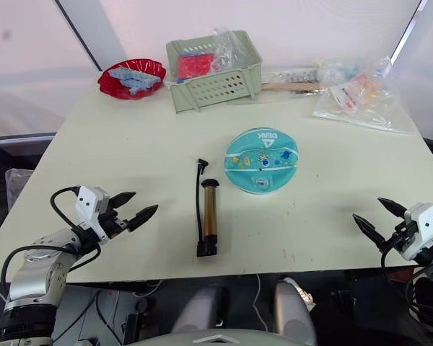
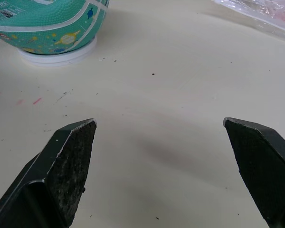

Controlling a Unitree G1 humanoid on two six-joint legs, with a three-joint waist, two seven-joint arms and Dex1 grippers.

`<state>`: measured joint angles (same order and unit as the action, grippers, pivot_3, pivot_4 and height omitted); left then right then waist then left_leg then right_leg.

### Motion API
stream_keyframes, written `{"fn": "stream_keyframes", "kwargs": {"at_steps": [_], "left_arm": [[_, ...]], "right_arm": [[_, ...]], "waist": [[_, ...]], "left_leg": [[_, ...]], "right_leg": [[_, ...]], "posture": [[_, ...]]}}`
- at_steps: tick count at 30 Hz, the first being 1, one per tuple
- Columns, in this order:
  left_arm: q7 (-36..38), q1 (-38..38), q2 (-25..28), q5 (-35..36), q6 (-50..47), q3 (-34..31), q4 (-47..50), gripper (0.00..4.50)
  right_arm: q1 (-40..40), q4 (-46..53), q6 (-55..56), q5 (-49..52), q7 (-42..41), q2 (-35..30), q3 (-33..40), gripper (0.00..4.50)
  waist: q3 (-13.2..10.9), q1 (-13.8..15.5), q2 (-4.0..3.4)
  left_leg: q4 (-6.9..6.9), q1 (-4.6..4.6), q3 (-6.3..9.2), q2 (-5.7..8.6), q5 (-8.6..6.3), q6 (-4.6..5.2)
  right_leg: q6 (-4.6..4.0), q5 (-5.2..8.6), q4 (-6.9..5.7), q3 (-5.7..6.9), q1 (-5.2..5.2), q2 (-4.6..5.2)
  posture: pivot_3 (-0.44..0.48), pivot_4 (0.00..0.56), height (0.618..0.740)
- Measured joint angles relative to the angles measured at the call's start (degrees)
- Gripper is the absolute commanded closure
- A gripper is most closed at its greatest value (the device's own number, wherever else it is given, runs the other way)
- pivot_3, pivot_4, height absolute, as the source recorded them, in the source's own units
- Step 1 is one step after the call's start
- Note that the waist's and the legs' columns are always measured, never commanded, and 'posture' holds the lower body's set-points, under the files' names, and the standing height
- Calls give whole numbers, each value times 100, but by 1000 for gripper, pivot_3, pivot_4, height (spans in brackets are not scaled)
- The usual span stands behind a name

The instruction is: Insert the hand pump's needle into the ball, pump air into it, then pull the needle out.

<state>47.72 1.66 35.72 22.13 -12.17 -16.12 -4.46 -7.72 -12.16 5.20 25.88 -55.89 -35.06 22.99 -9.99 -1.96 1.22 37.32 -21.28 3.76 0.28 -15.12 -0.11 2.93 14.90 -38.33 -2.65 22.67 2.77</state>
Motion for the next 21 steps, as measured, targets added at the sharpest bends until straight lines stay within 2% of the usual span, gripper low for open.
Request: {"fn": "stream_keyframes", "kwargs": {"at_steps": [12, 17, 21], "left_arm": [[-110, 59, -9, 32, -111, -7, 231, 33], [-349, 144, -142, 57, -321, -7, 561, 33], [-824, 150, -342, 42, -594, -5, 818, 33]], "right_arm": [[-10, 0, 185, 340, -458, 2, 46, 1], [-111, 231, 186, 451, -557, 2, 48, 1], [-300, 517, 107, 707, -817, -25, 74, 1]], "waist": [[0, -1, -1], [-1, 10, -1], [-5, 20, -10]], "left_leg": [[-1, -1, 5, 0, 0, 0], [-1, -4, 32, 0, 0, 0], [-1, -8, 44, 1, 0, 0]], "right_leg": [[0, 0, 3, 1, 0, 1], [1, -1, 6, 2, 0, 3], [2, -2, 10, 9, -1, 4]], "posture": [[0, 150, 737], [0, 150, 737], [0, 150, 737]]}}
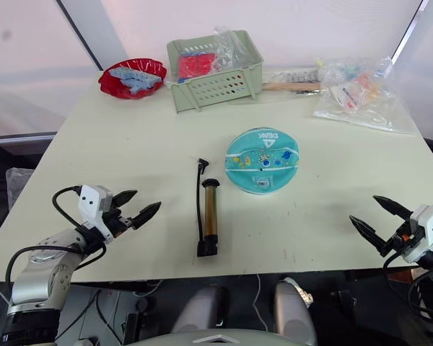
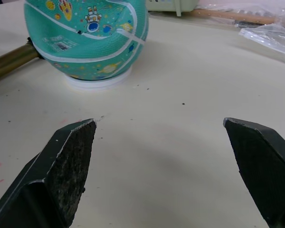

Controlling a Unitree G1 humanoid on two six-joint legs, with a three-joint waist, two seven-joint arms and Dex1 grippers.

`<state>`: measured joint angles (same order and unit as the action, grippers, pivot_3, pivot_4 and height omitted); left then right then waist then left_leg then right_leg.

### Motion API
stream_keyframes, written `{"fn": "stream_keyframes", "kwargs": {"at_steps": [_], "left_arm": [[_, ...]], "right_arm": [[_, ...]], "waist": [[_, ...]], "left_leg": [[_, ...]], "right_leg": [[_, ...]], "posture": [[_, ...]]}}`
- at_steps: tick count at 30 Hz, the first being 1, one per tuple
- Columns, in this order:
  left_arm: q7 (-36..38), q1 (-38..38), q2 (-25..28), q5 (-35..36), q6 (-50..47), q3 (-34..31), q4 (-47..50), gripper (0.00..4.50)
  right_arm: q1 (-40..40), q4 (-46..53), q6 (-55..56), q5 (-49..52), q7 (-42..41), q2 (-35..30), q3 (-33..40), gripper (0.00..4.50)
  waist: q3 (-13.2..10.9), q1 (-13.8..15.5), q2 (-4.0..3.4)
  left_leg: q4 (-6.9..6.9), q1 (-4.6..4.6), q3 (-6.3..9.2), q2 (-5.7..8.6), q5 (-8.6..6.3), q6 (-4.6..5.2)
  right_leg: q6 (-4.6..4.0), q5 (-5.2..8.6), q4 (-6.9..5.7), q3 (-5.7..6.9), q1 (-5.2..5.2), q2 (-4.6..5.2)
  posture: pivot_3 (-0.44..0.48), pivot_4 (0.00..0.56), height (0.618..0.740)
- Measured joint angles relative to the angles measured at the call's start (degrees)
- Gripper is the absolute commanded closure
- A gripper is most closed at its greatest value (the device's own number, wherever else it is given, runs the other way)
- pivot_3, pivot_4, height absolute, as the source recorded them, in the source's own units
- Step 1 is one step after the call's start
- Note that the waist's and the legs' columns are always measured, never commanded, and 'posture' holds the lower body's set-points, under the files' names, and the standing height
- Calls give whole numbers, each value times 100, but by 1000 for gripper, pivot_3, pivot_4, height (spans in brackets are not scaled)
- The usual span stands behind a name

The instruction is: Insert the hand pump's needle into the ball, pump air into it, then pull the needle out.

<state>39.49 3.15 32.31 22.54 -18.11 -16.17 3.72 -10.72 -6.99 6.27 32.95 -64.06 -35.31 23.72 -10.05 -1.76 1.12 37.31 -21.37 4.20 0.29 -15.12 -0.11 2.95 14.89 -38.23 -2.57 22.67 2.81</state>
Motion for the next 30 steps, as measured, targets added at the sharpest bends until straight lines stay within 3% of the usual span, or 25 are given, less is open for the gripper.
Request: {"fn": "stream_keyframes", "kwargs": {"at_steps": [14, 30], "left_arm": [[-2250, -546, -1208, -232, -1740, 535, 1242, 33], [-3583, -1680, -2131, -1373, -1800, 1359, 459, 33]], "right_arm": [[-169, 1384, -765, 727, -562, -192, -53, 1], [-27, 892, -336, 509, -993, -228, -36, 1]], "waist": [[-1, 119, -3], [0, 126, -3]], "left_leg": [[10, -32, 30, 10, 1, 0], [15, -37, 26, 45, 2, -1]], "right_leg": [[13, -15, 28, 21, 1, -2], [21, -21, 30, 21, 0, -1]], "posture": [[0, 150, 737], [0, 150, 737]]}}
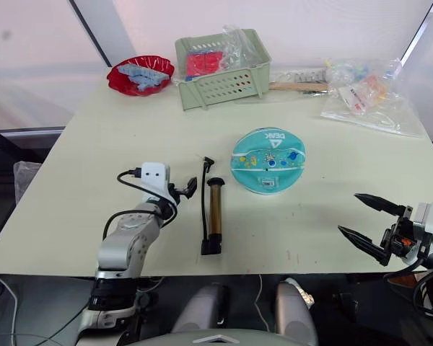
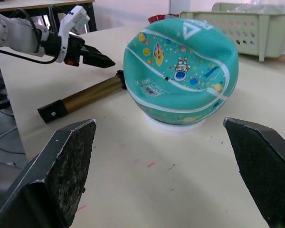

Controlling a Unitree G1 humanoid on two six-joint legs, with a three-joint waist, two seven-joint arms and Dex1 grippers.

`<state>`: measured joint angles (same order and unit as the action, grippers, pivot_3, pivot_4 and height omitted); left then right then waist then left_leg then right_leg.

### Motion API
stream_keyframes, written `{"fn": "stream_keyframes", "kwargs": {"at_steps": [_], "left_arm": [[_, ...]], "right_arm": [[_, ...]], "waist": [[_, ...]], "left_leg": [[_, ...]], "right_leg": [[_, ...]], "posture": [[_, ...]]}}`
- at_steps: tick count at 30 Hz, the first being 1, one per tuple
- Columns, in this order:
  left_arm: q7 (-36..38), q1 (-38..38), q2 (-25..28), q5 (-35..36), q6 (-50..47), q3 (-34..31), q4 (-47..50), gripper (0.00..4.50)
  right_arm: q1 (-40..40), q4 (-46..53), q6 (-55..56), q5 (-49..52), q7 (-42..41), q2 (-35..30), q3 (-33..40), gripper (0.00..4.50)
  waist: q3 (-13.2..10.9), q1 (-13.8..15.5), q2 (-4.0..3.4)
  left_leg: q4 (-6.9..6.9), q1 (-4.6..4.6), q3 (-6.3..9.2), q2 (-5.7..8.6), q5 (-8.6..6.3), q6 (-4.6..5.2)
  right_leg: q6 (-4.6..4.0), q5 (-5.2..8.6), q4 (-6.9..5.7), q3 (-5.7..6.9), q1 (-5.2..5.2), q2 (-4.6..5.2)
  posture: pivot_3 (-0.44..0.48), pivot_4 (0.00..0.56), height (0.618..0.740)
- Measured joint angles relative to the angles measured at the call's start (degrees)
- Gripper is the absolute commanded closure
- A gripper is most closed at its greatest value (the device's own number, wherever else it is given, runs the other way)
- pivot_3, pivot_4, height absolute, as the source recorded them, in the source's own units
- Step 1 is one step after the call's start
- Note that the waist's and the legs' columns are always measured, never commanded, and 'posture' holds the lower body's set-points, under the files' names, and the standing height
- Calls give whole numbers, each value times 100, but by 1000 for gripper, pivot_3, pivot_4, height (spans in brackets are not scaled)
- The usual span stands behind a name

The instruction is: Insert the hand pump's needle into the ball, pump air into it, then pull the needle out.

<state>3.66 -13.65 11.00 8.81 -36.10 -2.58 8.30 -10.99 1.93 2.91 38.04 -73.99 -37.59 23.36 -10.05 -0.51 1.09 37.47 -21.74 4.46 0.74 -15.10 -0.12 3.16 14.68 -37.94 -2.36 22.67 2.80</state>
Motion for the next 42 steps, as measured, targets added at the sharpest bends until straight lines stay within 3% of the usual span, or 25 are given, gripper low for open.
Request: {"fn": "stream_keyframes", "kwargs": {"at_steps": [21, 23, 27, 31, 42], "left_arm": [[-349, -328, -281, -779, -436, 424, -547, 33], [-346, -359, -287, -824, -487, 434, -568, 801], [-345, -377, -378, -868, -606, 494, -569, 2982], [-355, -342, -389, -905, -686, 491, -638, 4463], [-372, -322, -390, -926, -636, 474, -639, 4463]], "right_arm": [[12, -303, 244, -11, -208, 0, 14, 1], [14, -305, 246, -10, -211, 0, 14, 0], [14, -305, 247, -8, -216, 0, 14, 0], [6, -310, 247, -8, -218, 0, 16, 0], [14, -310, 270, -8, -240, 0, 16, 0]], "waist": [[3, 8, -5], [3, 15, -6], [5, 2, -8], [8, -25, -14], [9, -23, -15]], "left_leg": [[3, 1, 1, 6, 1, 0], [4, 1, 2, 6, 1, 0], [4, 4, 3, 6, 1, 0], [4, 7, 2, 4, 1, 0], [4, 7, 4, 5, 1, 0]], "right_leg": [[3, -1, -2, 1, -4, 4], [3, -1, -2, 2, -6, 5], [4, -2, -3, -1, -6, 5], [4, -2, -6, -1, -6, 3], [4, -2, -5, -4, -7, 4]], "posture": [[0, 150, 737], [0, 150, 737], [0, 150, 737], [0, 150, 737], [0, 150, 737]]}}
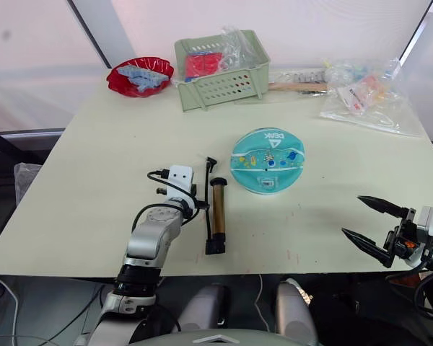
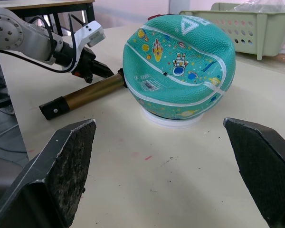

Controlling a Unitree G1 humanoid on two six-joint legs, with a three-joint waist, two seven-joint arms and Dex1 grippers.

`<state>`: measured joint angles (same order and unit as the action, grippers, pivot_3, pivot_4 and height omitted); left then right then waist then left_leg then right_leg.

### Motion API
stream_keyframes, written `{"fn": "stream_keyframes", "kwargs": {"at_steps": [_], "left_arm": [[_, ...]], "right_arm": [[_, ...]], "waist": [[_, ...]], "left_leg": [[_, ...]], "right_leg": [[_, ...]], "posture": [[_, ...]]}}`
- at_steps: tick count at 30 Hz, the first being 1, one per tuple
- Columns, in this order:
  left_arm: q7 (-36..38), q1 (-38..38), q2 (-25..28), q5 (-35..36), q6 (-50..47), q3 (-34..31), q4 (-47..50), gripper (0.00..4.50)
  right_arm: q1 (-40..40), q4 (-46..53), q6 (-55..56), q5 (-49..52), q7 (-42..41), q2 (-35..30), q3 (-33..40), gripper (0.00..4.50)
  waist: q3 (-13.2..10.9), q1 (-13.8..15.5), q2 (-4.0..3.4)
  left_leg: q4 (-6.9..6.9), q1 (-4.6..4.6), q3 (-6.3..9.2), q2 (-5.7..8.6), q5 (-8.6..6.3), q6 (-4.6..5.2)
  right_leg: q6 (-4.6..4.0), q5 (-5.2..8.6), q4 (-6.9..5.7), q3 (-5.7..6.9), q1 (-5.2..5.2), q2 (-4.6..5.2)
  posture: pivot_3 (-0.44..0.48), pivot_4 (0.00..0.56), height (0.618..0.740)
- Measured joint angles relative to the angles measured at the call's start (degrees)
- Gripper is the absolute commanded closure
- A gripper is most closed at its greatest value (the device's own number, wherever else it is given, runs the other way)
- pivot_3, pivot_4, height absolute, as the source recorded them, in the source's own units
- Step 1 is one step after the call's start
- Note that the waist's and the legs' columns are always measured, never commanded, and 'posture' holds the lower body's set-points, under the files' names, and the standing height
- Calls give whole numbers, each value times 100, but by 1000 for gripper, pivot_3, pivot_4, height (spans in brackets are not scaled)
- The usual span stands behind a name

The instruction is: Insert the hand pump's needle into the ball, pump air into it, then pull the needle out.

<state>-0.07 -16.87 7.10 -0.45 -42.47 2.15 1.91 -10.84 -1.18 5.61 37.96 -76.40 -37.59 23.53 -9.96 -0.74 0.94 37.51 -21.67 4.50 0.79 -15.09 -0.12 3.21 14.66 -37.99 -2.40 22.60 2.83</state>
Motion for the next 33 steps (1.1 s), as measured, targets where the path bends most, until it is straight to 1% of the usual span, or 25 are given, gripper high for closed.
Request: {"fn": "stream_keyframes", "kwargs": {"at_steps": [2, 3, 5, 6, 7, 8, 18, 23, 29, 33], "left_arm": [[10, 33, -45, 25, 108, -50, 1, 4463], [16, 67, -91, 59, 182, -107, 4, 4234], [35, 120, -129, 74, 247, -168, 39, 3694], [38, 135, -131, 72, 253, -176, 112, 3276], [39, 135, -131, 72, 256, -176, 147, 2755], [42, 131, -134, 70, 256, -176, 214, 2471], [171, 132, -185, 80, 136, -153, 627, 2471], [253, 132, -270, 119, -7, -109, 629, 2471], [268, 125, -266, 102, -104, -28, 496, 2471], [263, -29, -258, 64, -203, -17, 185, 2471]], "right_arm": [[0, 0, 3, 0, -2, 0, 0, 0], [0, 0, 3, 0, -3, 0, 0, 0], [0, 0, 4, 0, -5, 0, 0, 0], [0, -2, 4, -1, -8, 0, 0, 0], [0, -2, 4, -1, -10, 0, 0, 0], [0, -2, 4, -1, -13, 0, 0, 0], [42, -55, -6, -1, -47, -106, 3, 0], [79, -94, -40, 0, -61, -148, 4, 0], [123, -101, -41, 0, -60, -148, 3, 0], [167, -133, -41, -3, -49, -148, 3, 0]], "waist": [[0, 1, 0], [-1, 3, 1], [-1, 7, 2], [-2, 13, 2], [-2, 16, 2], [-2, 20, 2], [-2, 20, 2], [-2, 18, 3], [-2, 18, 3], [-2, 17, 3]], "left_leg": [[0, -1, 1, 0, 0, 0], [0, -3, 3, 0, 0, 0], [0, -5, 4, 0, 0, 0], [0, -7, 5, 1, 0, 0], [0, -7, 5, 1, 0, 0], [0, -7, 5, 1, 0, 0], [0, -6, 0, 2, 0, 0], [0, -7, -3, 3, 0, 0], [0, -7, -3, 3, 0, 0], [1, -6, -5, 3, 0, 0]], "right_leg": [[0, 0, 1, 0, 0, 0], [0, 0, 2, 0, 1, 1], [0, 0, 2, 2, 2, 1], [0, 0, 3, 3, 2, 1], [0, 0, 3, 3, 2, 2], [0, 0, 3, 3, 2, 2], [0, 0, 3, 3, 1, 2], [0, 0, 3, 5, 2, 2], [0, 0, 3, 5, 2, 2], [0, 0, 2, 4, 1, 2]], "posture": [[0, 150, 737], [0, 150, 737], [0, 150, 737], [0, 150, 737], [0, 150, 737], [0, 150, 737], [0, 150, 737], [0, 150, 737], [0, 150, 737], [0, 150, 737]]}}
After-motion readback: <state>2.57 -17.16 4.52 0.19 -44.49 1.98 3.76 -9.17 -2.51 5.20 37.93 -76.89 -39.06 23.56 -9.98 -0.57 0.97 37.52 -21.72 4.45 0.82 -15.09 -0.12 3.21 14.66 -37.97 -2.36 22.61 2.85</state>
